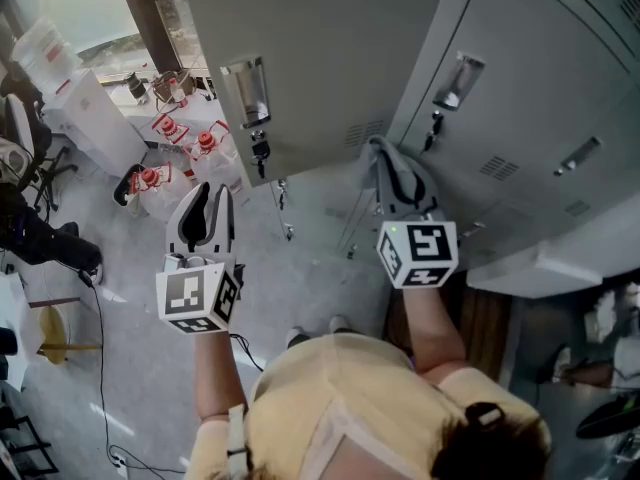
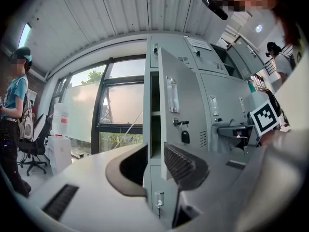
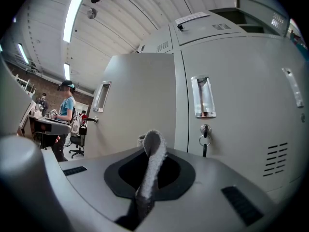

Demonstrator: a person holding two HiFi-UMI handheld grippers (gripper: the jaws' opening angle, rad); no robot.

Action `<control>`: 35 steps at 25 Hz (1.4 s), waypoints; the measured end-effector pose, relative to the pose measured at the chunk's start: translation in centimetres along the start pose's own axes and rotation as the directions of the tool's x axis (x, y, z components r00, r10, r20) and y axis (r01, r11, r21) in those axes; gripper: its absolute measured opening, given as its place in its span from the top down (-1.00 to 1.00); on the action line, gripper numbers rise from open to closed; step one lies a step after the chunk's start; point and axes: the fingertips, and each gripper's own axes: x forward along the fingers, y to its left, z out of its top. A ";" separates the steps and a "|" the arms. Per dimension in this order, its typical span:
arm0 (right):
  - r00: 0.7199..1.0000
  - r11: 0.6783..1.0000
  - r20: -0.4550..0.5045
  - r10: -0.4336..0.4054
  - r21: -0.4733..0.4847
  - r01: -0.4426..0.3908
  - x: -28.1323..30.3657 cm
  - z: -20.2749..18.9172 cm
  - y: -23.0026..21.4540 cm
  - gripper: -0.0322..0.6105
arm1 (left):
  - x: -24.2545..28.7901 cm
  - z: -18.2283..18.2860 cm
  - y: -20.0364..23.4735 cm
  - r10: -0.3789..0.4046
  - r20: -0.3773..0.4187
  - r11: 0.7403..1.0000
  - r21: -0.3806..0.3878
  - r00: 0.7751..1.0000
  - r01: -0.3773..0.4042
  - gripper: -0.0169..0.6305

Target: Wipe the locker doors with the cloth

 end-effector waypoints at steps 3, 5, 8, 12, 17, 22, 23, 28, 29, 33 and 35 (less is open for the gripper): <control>1.000 1.000 -0.004 0.011 0.001 -0.011 0.0 -0.2 0.3 0.85 | -0.1 -0.1 -0.1 0.004 -0.002 1.000 0.007 1.000 -0.004 0.62; 1.000 1.000 -0.004 0.016 0.007 -0.016 -0.1 -0.4 0.4 0.85 | -0.3 -0.1 -0.1 0.007 -0.003 1.000 0.009 1.000 -0.007 0.62; 1.000 1.000 -0.005 0.020 0.013 -0.020 -0.2 -0.6 0.6 0.85 | -0.5 -0.2 0.1 0.013 0.002 1.000 0.001 1.000 -0.013 0.62; 0.999 0.999 -0.005 0.039 0.010 -0.039 -0.2 -0.7 1.0 0.85 | -0.7 -0.3 0.3 0.019 0.006 1.000 -0.011 1.000 -0.018 0.65; 0.999 0.999 -0.018 0.041 0.021 -0.041 -0.3 -1.2 1.2 0.85 | -0.9 -0.4 0.1 0.015 0.004 1.000 -0.016 1.000 -0.015 0.67; 0.998 0.999 -0.020 0.053 0.012 -0.052 -0.5 -1.2 1.6 0.85 | -1.0 -0.7 0.0 0.014 -0.003 1.000 -0.023 1.000 -0.014 0.67; 0.998 0.998 -0.018 0.055 0.010 -0.055 -0.5 -1.2 1.7 0.85 | -1.1 -0.7 0.0 0.014 -0.004 1.000 -0.024 1.000 -0.014 0.68; 0.998 0.998 -0.011 0.059 0.007 -0.059 -0.6 -1.0 2.0 0.85 | -1.1 -0.7 0.0 0.014 -0.004 1.000 -0.028 1.000 -0.014 0.67; 0.998 0.998 -0.011 0.060 0.008 -0.060 -0.6 -1.0 2.1 0.85 | -1.1 -0.7 0.0 0.015 -0.004 0.999 -0.029 1.000 -0.015 0.68; 0.998 0.998 -0.008 0.061 0.017 -0.061 -0.7 -1.0 2.0 0.85 | -1.2 -0.8 -0.1 0.015 -0.005 0.999 -0.031 1.000 -0.015 0.68; 0.998 0.998 -0.008 0.057 0.024 -0.057 -0.7 -1.1 1.9 0.85 | -1.2 -0.8 -0.1 0.015 -0.005 0.999 -0.031 1.000 -0.015 0.67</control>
